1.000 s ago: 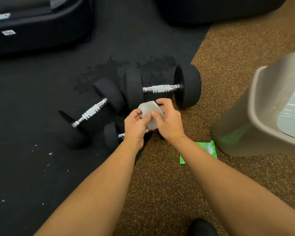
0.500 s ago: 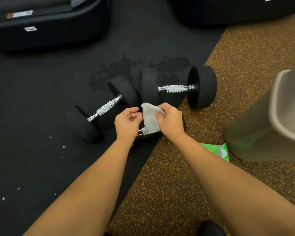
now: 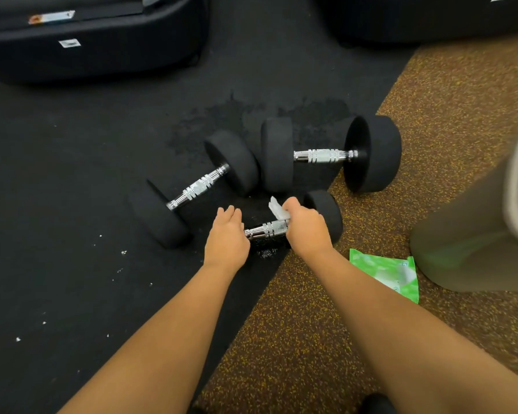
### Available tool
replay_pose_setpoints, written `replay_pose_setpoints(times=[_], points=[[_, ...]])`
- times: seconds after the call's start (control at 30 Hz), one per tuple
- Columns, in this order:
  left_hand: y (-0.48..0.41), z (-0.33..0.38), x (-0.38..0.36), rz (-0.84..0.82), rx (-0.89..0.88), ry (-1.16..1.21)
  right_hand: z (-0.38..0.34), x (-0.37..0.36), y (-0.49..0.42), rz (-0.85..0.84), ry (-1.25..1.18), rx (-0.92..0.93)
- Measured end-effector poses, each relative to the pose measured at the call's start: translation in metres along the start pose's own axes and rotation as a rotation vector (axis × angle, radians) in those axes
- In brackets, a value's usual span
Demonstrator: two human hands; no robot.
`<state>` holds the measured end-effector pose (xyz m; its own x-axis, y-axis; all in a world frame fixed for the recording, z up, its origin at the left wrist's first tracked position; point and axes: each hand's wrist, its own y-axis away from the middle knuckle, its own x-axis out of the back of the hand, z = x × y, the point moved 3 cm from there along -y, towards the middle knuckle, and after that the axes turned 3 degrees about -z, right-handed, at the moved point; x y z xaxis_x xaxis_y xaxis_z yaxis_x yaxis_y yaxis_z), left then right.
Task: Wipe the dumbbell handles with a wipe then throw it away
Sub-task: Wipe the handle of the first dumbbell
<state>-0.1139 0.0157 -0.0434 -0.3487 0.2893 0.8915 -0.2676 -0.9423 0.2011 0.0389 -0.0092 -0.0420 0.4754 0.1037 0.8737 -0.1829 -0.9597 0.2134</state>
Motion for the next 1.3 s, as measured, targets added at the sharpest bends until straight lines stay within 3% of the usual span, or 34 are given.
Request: replay_pose_setpoints(times=[0.43, 0.67, 0.97, 1.13, 1.3], points=[[-0.001, -0.013, -0.021, 0.019, -0.019, 0.034, 0.003, -0.043, 0.016, -0.268, 0.315, 0.276], [-0.001, -0.020, -0.027, 0.071, -0.060, 0.083, 0.002, -0.054, 0.015, -0.226, 0.295, 0.201], [0.001, -0.022, -0.032, 0.120, -0.076, 0.143, 0.009, -0.048, 0.016, -0.255, 0.272, 0.382], [-0.002, -0.023, -0.033, 0.127, -0.069, 0.133, -0.009, -0.057, 0.014, -0.166, 0.185, 0.271], [-0.004, -0.023, -0.032, 0.097, -0.067, 0.126, -0.024, -0.062, 0.010, -0.226, 0.212, 0.426]])
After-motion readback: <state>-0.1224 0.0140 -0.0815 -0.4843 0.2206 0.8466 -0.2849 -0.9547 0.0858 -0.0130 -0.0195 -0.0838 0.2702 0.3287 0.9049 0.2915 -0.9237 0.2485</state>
